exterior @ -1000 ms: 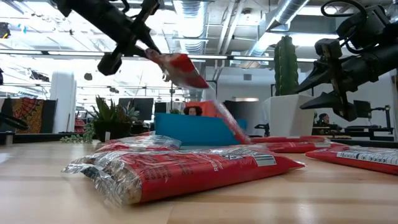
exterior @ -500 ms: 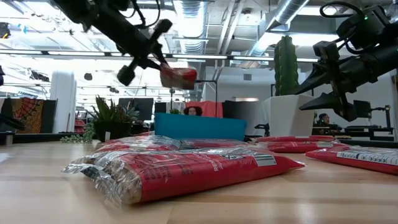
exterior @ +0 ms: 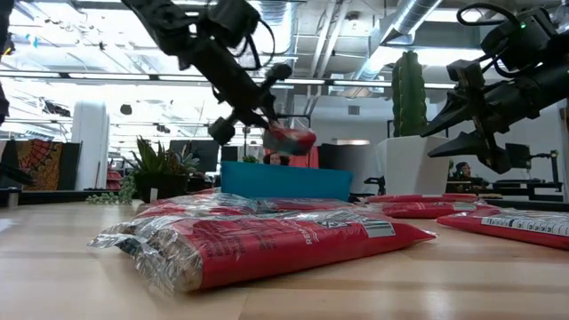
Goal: Sort popcorn bags into baskets
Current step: Put the popcorn bag into the blue bin
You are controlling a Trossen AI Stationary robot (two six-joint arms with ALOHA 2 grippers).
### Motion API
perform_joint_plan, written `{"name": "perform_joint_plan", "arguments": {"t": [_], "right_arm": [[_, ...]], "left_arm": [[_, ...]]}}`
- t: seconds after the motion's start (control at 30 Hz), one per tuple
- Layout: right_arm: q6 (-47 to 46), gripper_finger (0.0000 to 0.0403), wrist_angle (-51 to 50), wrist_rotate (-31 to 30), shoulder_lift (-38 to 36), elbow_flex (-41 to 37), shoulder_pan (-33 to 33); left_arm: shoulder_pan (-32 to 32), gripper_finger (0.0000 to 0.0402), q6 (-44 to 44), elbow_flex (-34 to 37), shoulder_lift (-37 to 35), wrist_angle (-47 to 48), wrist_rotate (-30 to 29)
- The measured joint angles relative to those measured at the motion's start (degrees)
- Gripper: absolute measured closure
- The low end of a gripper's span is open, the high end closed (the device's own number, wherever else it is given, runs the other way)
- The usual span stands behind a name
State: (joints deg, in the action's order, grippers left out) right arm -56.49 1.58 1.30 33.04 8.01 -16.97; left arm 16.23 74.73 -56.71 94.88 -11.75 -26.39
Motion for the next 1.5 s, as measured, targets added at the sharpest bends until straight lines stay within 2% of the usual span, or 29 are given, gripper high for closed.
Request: {"name": "perform_joint_plan", "arguments": {"t": [0.37,0.57,0.7,0.93,1.07,1.2,1.3,1.37,1.43,1.5], "right_arm": [[0.13,0.0209,0.14,-1.49,0.0,-0.01,0.02],[0.11,0.0207,0.13,-1.46,0.0,-0.02,0.02],[0.1,0.0212,0.13,-1.46,0.0,-0.01,0.02],[0.11,0.0218,0.13,-1.7,0.0,0.0,0.02],[0.09,0.0216,0.13,-1.7,0.0,-0.01,0.02],[0.13,0.0213,0.13,-1.72,0.0,0.0,0.02],[1.3,0.0211,0.09,-1.59,0.0,-0.02,0.02],[1.34,0.0212,-0.06,-1.55,0.0,-0.02,0.02],[1.51,0.0214,-0.09,-1.55,-0.02,-0.02,0.02],[1.51,0.0217,-0.29,-1.51,-0.02,-0.02,0.02]], "left_arm": [[2.29,0.0385,3.12,-5.73,7.75,2.16,5.32],[2.42,0.0374,3.31,-5.96,8.4,1.8,6.1],[2.76,0.0333,0.89,-5.96,8.4,1.18,7.08],[3.26,0.0221,-3.2,-5.96,8.26,-0.06,10.54],[5.0,0.0172,-6.29,-5.96,6.85,0.24,17.37],[6.47,0.0152,-10.89,-5.96,3.44,0.85,27.44],[6.8,0.0154,-17.39,-5.96,-1.67,5.78,36.49],[6.0,0.016,-21.09,-5.97,-6.32,14.15,39.16],[4.05,0.0167,-23.86,-5.98,-11.21,25.6,37.55],[0.73,0.0172,-24.83,-5.96,-15.69,37.19,31.63]]}}
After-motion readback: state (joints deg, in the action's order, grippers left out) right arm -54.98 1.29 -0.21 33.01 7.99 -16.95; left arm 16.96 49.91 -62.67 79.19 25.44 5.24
